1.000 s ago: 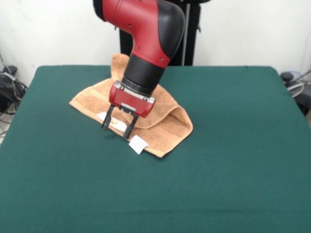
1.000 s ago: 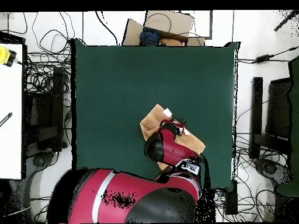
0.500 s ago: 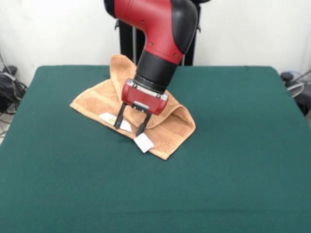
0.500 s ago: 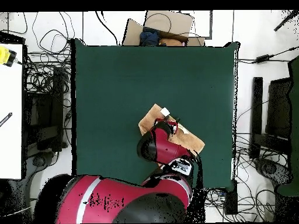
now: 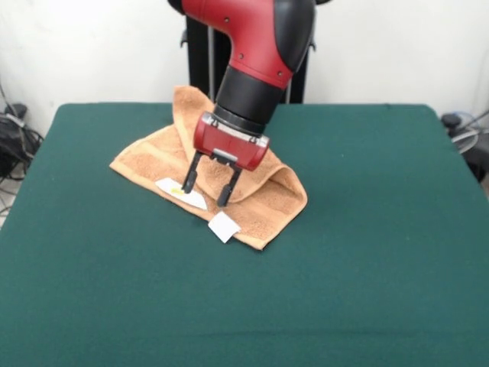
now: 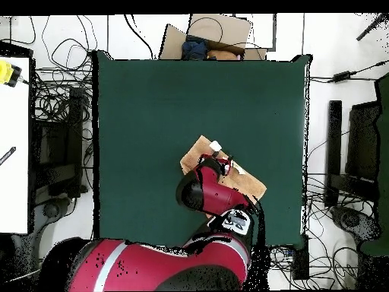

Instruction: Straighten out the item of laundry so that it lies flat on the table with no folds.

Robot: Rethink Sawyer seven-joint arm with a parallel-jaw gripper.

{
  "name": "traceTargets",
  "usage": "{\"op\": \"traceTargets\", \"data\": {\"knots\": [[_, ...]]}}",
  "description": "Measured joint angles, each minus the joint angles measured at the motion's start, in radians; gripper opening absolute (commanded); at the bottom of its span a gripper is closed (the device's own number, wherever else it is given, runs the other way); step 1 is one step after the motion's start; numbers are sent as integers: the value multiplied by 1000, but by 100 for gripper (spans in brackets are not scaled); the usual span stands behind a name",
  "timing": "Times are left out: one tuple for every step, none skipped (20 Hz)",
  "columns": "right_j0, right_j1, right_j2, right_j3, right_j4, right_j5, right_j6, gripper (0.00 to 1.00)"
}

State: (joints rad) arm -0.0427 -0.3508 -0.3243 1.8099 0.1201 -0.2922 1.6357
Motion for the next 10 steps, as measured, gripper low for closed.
{"op": "traceTargets", "data": {"knots": [[0,-3,0,0,0,1,0,100],[0,-7,0,0,0,2,0,100],[0,-8,0,0,0,2,0,100],[0,-9,0,0,0,2,0,100],[0,-9,0,0,0,2,0,100],[0,-9,0,0,0,2,0,100],[0,-9,0,0,0,2,0,100],[0,-8,0,0,0,2,0,100],[0,-8,0,0,0,2,0,100],[0,-8,0,0,0,2,0,100]]}}
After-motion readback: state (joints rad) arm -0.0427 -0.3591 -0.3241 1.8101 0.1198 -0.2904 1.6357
